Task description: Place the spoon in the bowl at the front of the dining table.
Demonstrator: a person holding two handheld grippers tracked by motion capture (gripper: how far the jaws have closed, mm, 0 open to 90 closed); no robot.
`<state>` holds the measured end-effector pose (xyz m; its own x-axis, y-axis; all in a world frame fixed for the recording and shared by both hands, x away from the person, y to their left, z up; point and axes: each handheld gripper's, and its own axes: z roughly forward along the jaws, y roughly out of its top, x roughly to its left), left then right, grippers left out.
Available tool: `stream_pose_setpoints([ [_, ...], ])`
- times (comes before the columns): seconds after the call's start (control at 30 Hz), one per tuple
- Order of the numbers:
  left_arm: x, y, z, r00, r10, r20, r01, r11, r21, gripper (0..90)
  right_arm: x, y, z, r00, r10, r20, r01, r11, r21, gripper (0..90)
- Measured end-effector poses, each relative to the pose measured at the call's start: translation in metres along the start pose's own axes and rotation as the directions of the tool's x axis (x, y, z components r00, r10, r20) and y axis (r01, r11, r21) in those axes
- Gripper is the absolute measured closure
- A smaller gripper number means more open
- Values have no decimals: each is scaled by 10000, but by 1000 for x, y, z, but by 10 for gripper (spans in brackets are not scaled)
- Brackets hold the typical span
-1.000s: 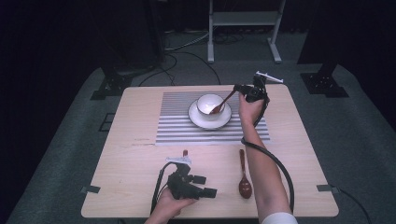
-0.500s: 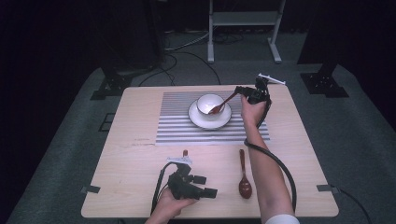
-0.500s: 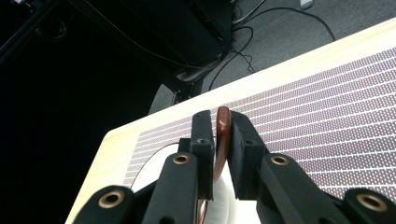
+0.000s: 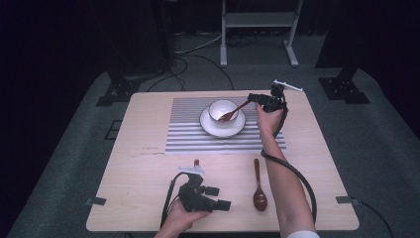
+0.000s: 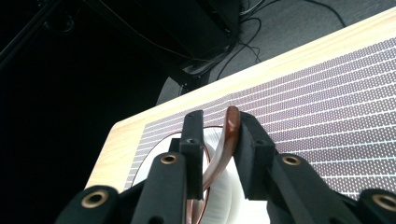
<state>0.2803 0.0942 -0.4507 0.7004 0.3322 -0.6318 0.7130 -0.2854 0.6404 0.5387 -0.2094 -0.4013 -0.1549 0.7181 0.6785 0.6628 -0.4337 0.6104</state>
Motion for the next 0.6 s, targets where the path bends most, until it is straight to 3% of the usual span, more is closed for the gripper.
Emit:
stream_pose_setpoints([
  [0.4, 1, 4, 4, 9999, -6, 108, 5, 10000, 79, 52, -13, -5, -4, 9993, 216, -314, -212, 9997, 129, 535],
  [0.6, 1, 7, 4, 9999, -27, 163, 26, 10000, 28, 52, -14, -6, -6, 9986, 233, -478, -223, 9995, 217, 496],
])
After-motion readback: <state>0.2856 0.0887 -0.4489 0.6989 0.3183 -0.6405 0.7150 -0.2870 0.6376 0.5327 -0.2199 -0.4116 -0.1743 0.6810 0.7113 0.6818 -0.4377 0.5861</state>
